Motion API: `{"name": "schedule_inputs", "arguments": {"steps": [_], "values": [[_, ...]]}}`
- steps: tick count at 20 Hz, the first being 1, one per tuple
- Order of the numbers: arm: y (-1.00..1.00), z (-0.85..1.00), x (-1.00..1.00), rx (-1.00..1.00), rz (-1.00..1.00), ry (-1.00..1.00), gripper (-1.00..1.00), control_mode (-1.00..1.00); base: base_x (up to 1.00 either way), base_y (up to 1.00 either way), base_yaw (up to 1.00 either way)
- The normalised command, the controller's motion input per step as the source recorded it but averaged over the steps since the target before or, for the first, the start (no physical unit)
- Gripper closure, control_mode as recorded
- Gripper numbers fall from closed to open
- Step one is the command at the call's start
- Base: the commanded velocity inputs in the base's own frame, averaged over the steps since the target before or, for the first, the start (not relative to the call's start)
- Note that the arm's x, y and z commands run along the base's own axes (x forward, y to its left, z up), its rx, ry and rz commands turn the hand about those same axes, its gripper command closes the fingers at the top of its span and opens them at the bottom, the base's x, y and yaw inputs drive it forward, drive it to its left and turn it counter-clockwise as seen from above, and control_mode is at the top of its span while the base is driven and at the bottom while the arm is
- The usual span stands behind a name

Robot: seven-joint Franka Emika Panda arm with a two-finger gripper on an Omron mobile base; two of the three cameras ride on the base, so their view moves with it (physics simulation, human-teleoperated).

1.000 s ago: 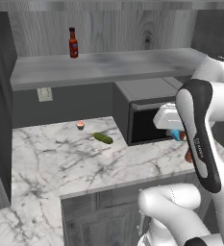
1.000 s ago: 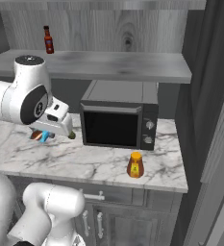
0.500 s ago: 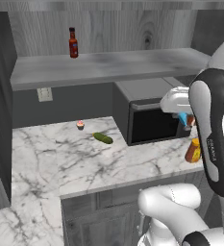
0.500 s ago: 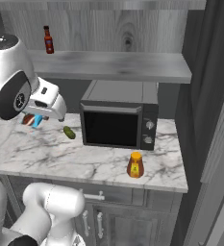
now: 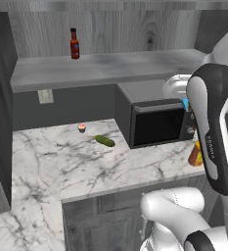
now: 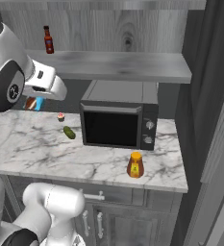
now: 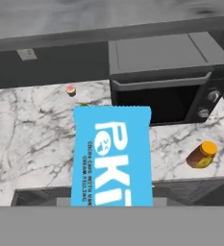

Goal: Pick the honey bottle and bar from the counter and place them in the cabinets closest to them.

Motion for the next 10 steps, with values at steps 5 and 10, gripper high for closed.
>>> {"name": "schedule_inputs", "arguments": {"steps": [5,10], "values": [[0.0,0.32,0.33,-0.02,0.0,-0.12,1.0,-1.0,0.0,0.0,0.0],[0.0,0.11,0.1,-0.01,0.0,-0.07,1.0,-1.0,0.0,0.0,0.0]]}}
